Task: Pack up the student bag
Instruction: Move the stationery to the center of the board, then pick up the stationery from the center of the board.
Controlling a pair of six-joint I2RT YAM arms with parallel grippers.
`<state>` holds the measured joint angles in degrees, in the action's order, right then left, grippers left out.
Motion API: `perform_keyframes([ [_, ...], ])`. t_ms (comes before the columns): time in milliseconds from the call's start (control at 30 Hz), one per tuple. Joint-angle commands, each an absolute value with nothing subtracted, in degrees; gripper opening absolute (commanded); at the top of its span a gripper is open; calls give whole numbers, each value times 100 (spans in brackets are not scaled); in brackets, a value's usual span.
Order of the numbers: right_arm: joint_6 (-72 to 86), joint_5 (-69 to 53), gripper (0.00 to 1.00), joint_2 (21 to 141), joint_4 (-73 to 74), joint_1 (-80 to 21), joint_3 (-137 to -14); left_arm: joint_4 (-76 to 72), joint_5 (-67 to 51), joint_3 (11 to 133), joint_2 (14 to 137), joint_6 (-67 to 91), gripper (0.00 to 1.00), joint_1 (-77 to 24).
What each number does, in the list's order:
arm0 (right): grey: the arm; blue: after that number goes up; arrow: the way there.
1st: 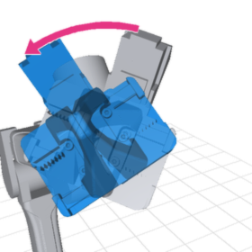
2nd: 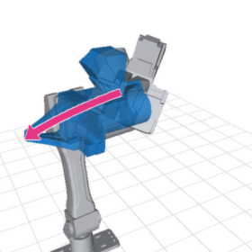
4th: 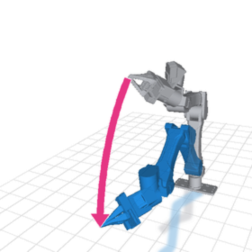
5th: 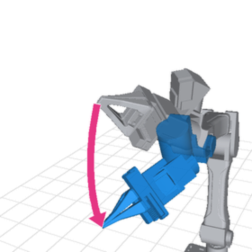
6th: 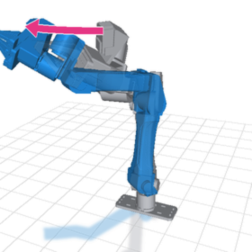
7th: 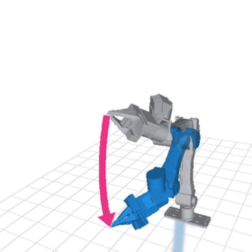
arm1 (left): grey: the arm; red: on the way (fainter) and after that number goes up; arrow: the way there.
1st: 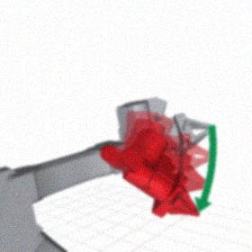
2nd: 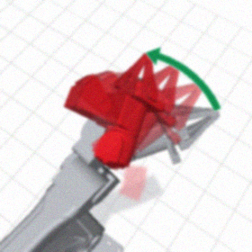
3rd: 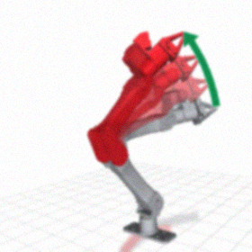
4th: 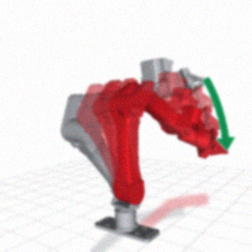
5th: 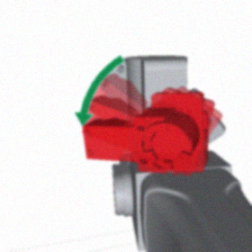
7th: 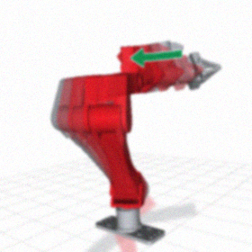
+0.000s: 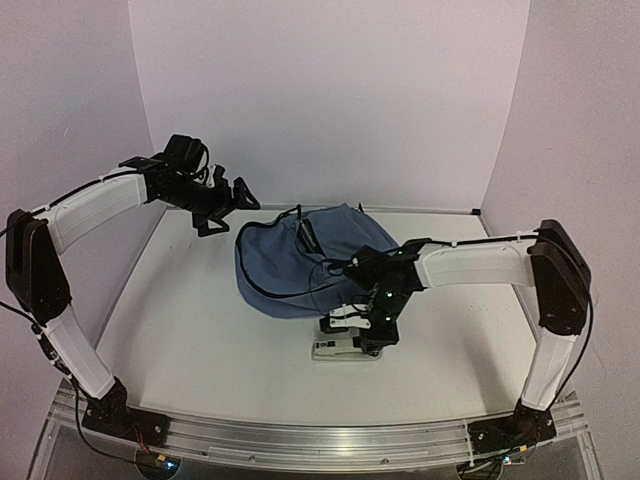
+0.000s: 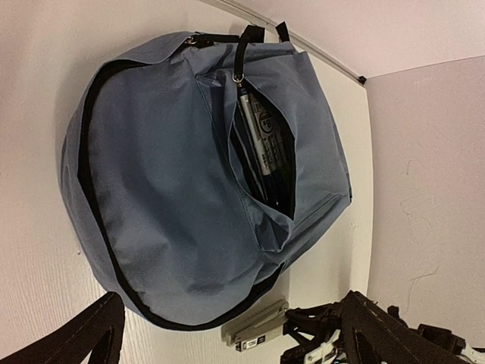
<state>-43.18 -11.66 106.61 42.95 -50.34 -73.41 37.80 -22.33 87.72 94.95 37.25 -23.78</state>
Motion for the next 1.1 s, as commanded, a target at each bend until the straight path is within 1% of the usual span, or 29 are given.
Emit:
perform_keyframes([
  [0,-4605,-966,27,10998,4077,-5438,-8135,4100,-2348,8808,9125,3558,100,-2338],
  [33,-4658,-874,32,11038,4085,-5467,-8226,4134,-2400,8792,9092,3496,100,-2338],
  [167,-4550,-617,63,10952,4178,-5483,-8580,4266,-2744,8896,9100,3115,100,-2338],
  [267,-4157,-562,80,10534,4256,-5453,-8730,4737,-2863,9256,9313,2586,100,-2506],
  [300,-3985,-586,85,10319,4249,-5420,-8740,4980,-2779,9431,9404,2335,100,-2684],
  [400,-3421,-681,96,9778,4239,-5097,-8755,5671,-2589,9858,9733,1671,100,-3286],
  [467,-2987,-847,98,9507,4245,-4667,-8725,6009,-2604,9998,9976,1396,99,-3659],
  [600,-2185,-1335,98,9167,4243,-3422,-8664,6480,-2366,10232,10477,1005,96,-4517],
  [700,-1769,-1690,98,9054,4240,-2701,-8660,6570,-2314,10353,10931,965,93,-5064],
  [833,-1347,-1946,98,9061,4236,-2187,-8748,6721,-2062,10835,11677,911,91,-5669],
  [1067,-1076,-2124,98,9269,4236,-1834,-8955,7012,-1117,11494,12817,831,88,-6338],
])
